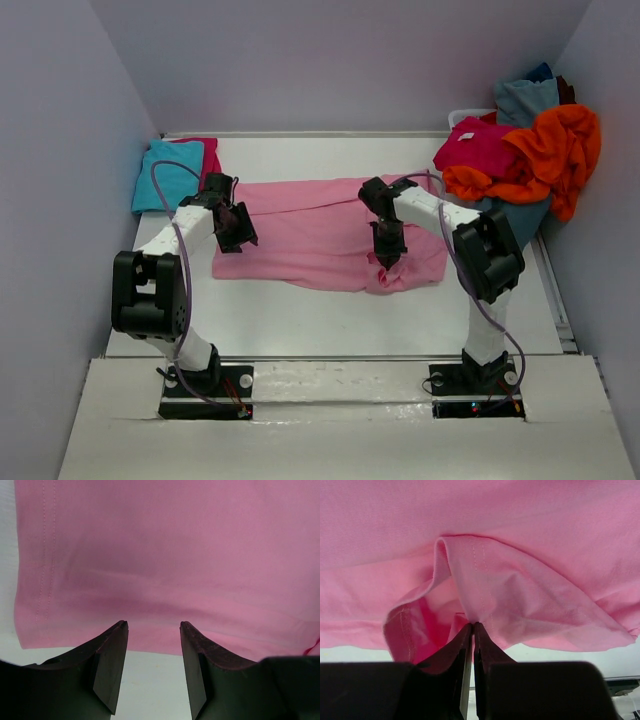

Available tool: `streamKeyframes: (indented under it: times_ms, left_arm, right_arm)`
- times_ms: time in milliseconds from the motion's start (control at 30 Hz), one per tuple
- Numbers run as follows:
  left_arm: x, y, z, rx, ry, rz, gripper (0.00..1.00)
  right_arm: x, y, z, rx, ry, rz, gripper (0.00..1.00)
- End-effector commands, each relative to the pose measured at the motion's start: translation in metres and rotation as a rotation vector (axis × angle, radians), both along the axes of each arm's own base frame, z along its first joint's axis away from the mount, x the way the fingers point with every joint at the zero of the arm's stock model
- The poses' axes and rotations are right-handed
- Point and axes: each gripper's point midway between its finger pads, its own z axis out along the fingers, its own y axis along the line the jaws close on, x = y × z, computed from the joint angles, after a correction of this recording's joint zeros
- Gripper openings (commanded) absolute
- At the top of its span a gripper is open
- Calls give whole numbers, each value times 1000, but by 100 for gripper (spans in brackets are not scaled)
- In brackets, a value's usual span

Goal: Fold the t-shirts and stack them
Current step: Smooth out the 1/3-folded T-shirt at the center of the board.

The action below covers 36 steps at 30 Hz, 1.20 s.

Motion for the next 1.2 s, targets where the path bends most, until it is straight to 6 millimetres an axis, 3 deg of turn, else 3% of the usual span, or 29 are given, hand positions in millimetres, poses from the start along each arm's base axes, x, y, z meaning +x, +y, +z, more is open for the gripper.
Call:
streamKeyframes:
  times_ms: [0,667,1167]
  left_arm:
    - [8,-2,12,1,-31,-22,57]
    - [4,-2,9,1,-27,-24,57]
    - [1,-1,9,8,-21,-31,57]
  right_arm:
    - [5,0,7,-30,-22,-7,10]
    - [45,0,47,-89,-152,-25,8]
    - [99,-49,62,-133,-220,-168,9]
